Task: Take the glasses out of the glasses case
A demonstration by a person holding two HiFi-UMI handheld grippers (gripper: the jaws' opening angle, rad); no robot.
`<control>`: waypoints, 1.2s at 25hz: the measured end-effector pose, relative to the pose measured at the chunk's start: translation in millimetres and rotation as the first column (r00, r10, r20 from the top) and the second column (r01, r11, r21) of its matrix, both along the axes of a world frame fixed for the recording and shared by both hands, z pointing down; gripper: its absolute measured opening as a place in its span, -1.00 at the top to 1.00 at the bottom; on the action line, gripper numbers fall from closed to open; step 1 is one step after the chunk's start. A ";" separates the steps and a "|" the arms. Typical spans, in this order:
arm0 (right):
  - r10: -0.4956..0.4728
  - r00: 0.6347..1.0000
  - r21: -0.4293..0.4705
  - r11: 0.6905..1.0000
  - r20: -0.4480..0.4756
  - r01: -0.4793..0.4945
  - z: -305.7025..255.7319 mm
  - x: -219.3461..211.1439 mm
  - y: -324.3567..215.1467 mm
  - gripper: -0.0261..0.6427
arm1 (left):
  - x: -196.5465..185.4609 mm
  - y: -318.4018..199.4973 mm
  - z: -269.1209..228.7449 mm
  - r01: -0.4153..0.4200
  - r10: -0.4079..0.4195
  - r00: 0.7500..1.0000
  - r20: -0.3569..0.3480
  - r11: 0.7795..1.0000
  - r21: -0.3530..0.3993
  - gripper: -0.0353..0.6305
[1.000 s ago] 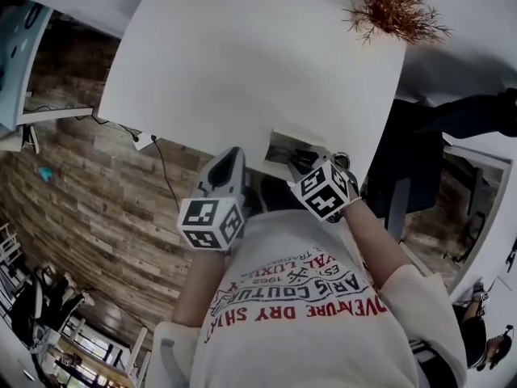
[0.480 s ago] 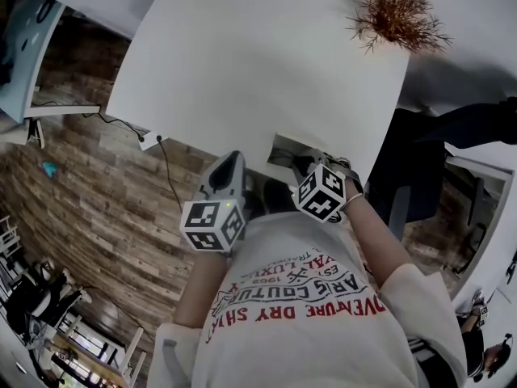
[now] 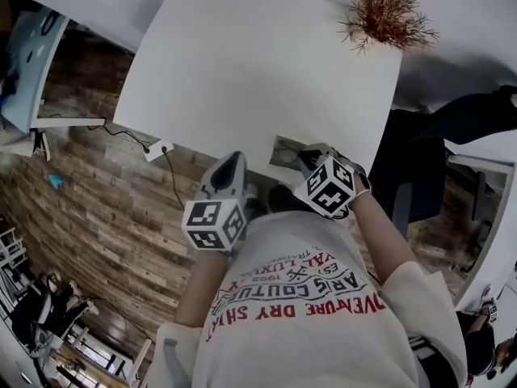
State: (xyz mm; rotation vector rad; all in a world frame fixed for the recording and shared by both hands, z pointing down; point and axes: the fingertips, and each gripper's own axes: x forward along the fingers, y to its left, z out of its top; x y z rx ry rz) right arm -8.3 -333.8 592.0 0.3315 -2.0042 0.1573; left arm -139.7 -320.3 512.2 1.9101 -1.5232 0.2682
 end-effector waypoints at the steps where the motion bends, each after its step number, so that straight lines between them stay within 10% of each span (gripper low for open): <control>1: 0.024 1.000 0.004 1.000 0.019 -0.024 -6.2 -0.7 -2.7 0.85 | -0.2 -0.8 -2.5 -0.003 0.003 1.000 0.001 1.000 0.007 0.87; 11: 0.301 0.930 0.026 0.949 0.213 -0.313 -69.1 -2.9 -18.0 0.85 | 17.0 -16.0 -41.1 -0.105 0.103 0.994 0.019 0.989 0.109 0.87; 30: 0.603 0.503 0.066 0.598 0.619 -0.799 -192.5 79.5 -31.2 0.84 | 100.3 -46.3 -144.0 -0.396 0.369 0.918 0.143 0.846 0.358 0.87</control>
